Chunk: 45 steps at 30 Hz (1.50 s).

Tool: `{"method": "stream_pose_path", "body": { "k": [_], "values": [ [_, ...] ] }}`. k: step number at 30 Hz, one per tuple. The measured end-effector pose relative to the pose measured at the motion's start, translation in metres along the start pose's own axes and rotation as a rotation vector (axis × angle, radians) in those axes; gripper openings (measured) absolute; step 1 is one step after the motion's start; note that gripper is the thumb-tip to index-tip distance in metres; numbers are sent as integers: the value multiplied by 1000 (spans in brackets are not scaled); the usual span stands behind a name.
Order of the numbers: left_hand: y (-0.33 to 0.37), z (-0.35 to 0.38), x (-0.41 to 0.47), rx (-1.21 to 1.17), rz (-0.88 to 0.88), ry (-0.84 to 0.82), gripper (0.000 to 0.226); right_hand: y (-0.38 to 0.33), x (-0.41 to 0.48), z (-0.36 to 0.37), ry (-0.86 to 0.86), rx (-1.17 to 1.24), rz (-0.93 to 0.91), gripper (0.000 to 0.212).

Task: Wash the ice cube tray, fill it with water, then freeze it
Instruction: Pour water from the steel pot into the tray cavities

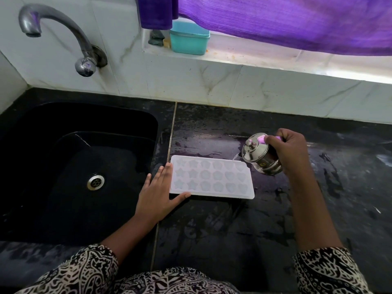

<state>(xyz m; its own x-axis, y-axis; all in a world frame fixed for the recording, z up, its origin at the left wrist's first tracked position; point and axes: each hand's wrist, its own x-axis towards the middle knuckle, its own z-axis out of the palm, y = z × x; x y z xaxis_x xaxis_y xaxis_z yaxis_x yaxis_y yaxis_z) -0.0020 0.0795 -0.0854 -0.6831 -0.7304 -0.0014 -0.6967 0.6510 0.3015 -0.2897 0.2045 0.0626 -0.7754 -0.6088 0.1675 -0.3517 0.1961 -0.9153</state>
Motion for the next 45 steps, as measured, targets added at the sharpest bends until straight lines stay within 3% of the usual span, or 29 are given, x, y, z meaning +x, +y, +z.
{"method": "stream_pose_path", "body": {
  "k": [18,32,45],
  "values": [
    [0,0,1,-3,-7,0,110,25,6,-17,93,231,173,35],
    [2,-3,0,-38,-6,10,114,34,3,-26,40,-11,148,29],
    [1,-2,0,-39,-3,21,111,25,4,-28,10,-63,41,33]
  ]
}}
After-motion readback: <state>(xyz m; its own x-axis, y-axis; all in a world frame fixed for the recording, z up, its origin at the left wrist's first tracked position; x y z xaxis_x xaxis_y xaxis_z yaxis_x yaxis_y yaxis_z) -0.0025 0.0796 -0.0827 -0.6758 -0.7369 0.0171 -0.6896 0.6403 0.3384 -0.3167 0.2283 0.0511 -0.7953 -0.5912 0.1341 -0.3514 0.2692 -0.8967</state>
